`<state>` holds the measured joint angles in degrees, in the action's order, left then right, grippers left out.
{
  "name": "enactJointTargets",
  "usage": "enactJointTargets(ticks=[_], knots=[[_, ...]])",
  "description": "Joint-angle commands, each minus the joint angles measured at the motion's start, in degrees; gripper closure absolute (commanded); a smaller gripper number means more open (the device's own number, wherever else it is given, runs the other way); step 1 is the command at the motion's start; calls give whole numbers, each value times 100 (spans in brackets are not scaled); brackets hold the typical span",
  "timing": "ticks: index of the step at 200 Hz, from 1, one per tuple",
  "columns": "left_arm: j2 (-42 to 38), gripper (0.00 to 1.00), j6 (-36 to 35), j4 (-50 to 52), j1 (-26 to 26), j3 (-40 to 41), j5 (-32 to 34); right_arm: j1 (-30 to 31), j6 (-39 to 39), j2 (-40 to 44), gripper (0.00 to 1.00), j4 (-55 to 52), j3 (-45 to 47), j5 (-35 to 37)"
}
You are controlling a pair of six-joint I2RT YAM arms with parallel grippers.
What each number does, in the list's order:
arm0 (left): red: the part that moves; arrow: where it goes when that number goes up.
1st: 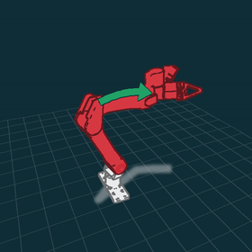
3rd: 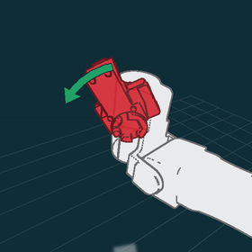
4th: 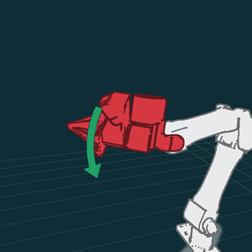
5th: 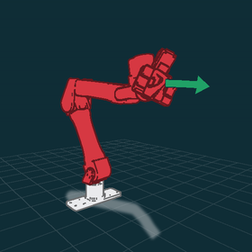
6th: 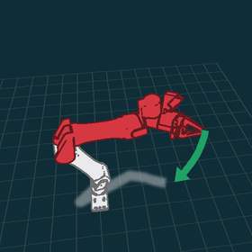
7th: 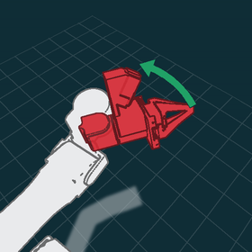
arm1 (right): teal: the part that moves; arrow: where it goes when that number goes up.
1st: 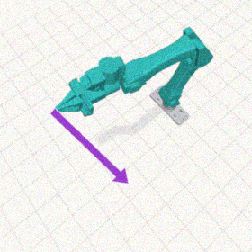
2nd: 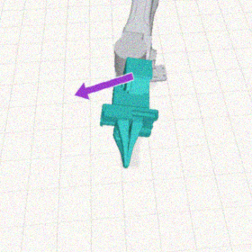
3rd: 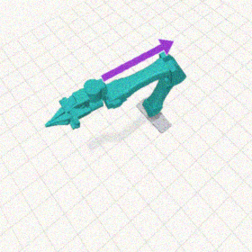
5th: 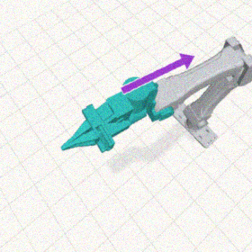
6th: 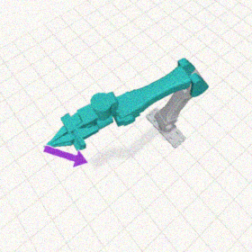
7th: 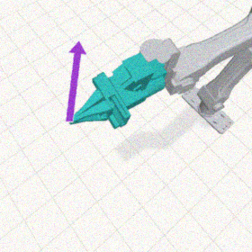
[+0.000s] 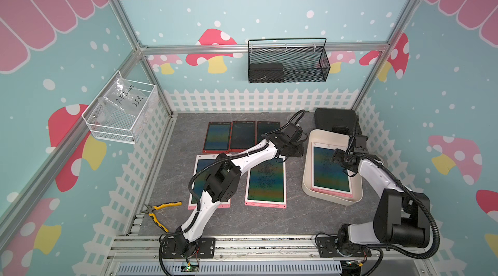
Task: Take out the writing tablet from the storage box
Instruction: Pick up the writing tablet from the storage box.
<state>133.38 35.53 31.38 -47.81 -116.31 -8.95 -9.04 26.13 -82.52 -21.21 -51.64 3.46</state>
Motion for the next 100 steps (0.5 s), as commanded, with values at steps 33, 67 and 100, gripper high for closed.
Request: enactJointTargets(ticks=[33,67,100], knots=[[503,60,-88,-44,-114,-391,-530,-306,-430,-362,21,-436,-461,173],[522,61,-154,-1,-114,-436,-567,-429,-442,-542,20,-369,-303,146],[329,61,-122,-85,-97,-204,-553,-468,-425,-529,20,-186,-136,24]])
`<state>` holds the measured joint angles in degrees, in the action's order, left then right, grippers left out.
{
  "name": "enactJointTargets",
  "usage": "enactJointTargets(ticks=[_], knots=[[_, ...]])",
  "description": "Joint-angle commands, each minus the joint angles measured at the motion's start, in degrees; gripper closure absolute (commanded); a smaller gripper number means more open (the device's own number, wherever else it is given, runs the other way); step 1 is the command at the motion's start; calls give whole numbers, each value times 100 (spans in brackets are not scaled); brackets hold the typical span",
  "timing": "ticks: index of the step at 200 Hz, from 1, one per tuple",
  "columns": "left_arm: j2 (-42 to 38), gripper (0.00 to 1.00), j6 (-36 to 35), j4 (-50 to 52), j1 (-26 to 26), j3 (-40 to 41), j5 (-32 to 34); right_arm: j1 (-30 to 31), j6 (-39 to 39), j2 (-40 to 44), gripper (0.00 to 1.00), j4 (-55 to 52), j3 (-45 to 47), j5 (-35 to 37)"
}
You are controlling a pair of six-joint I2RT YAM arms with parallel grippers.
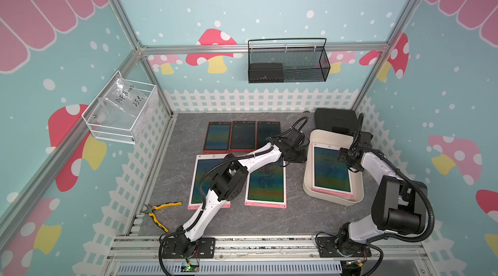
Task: Take out the writing tablet from the storage box
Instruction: Pick up the writing tablet from the storage box.
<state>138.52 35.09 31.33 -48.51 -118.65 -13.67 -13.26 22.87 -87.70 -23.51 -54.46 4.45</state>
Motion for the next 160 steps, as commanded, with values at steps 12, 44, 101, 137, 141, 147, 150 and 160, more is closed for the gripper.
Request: enactJointTargets(ticks=[12,44,101,137,141,147,150,160], knots=[[-400,61,-29,-278,-13,269,-33,-52,-102,5,20,39,158,-91],[-701,61,-98,-192,-33,341,-4,-91,-80,73,20,66,286,-66],[-591,61,-9,-204,-135,249,-2,-205,-90,52,20,240,438,-190],[-180,60,-90,169,-280,-274,26,-238,-55,197,19,217,529,-8],[-105,61,-97,263,-289,-388,11,-247,-51,215,19,219,547,-13],[8,61,-92,376,-290,-540,9,-253,-47,213,19,218,559,-23],[58,62,-86,429,-295,-596,7,-249,-46,212,19,216,573,-29],[205,63,-57,534,-299,-750,22,-248,-46,194,19,228,601,-34]])
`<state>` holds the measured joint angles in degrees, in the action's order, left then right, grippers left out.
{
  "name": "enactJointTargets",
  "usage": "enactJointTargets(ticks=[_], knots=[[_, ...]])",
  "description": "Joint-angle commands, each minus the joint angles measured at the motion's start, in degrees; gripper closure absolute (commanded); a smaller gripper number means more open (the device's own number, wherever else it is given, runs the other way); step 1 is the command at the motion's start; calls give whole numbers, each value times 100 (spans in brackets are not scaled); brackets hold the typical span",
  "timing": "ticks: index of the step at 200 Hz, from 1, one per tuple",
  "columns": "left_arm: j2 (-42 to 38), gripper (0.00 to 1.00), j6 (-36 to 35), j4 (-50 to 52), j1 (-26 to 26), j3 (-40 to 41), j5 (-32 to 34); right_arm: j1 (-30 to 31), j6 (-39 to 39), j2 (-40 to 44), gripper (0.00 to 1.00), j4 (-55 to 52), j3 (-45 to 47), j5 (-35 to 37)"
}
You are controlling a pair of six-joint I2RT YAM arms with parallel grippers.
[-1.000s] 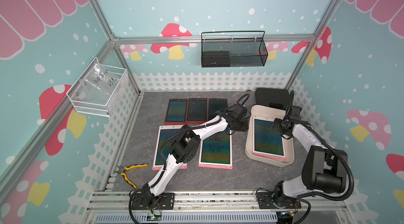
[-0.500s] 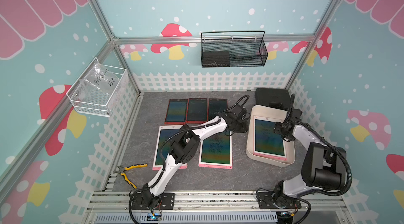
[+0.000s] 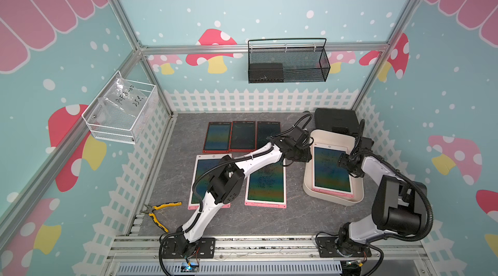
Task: Take out the writing tablet from the storage box
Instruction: Pick up the writing tablet from the storage box.
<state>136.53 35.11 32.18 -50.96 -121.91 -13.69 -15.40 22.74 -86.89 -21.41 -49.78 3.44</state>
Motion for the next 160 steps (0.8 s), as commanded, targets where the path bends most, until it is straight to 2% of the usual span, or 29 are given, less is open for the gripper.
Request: enactJointTargets(ticks=[1,47,80,111,144,160], knots=[[416,63,-63,456,-54,-432,24,-38,-33,112,19,16,134,68],[639,71,-79,560,-64,-545,38,-68,-6,-123,19,48,105,180],[755,79,-127,697,-55,-548,69,-151,46,-109,18,-21,48,657],[832,86,-109,760,48,-431,12,-183,55,-280,18,-85,10,729],[814,87,-91,750,194,-179,59,-184,47,-239,18,-91,38,716],[682,84,-156,665,235,5,129,-183,37,-222,18,-75,21,688]])
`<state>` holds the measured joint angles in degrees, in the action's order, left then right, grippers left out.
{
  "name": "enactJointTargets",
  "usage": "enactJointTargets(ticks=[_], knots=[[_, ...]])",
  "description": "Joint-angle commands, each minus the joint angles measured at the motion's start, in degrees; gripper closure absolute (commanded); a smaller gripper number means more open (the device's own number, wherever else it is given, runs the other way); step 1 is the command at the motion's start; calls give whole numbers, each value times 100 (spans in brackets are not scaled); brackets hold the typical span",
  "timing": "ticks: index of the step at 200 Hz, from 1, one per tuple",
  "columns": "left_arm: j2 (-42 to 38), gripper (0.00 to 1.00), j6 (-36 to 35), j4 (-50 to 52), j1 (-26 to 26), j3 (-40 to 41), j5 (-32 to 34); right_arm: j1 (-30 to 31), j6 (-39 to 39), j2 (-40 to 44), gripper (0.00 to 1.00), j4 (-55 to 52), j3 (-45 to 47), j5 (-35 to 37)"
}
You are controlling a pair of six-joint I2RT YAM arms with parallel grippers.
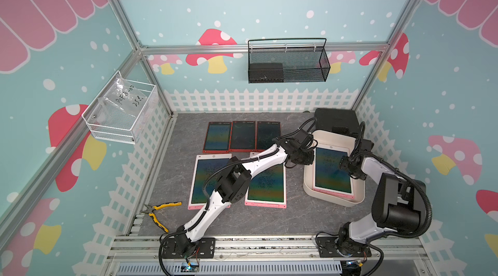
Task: Take out the writing tablet from the storage box
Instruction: Pick up the writing tablet from the storage box.
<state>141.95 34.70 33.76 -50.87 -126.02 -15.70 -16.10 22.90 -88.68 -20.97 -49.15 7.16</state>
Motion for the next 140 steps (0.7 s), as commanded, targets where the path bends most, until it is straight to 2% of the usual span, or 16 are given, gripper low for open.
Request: enactJointTargets(ticks=[1,53,68,86,113,140], knots=[[127,83,-122,504,227,422,339,-113,22,-43,18,-114,-42,315],[-488,77,-508,251,40,479,544,-113,4,-33,18,-82,-43,217],[-711,71,-582,292,-31,498,805,-113,9,2,18,-69,-21,220],[-874,70,-577,448,-46,521,1113,-113,-4,42,18,-64,-8,189],[-790,62,-543,606,-46,472,1305,-113,-2,165,18,-38,19,172],[-441,63,-539,757,-63,118,1033,-113,-13,223,18,-2,45,124]])
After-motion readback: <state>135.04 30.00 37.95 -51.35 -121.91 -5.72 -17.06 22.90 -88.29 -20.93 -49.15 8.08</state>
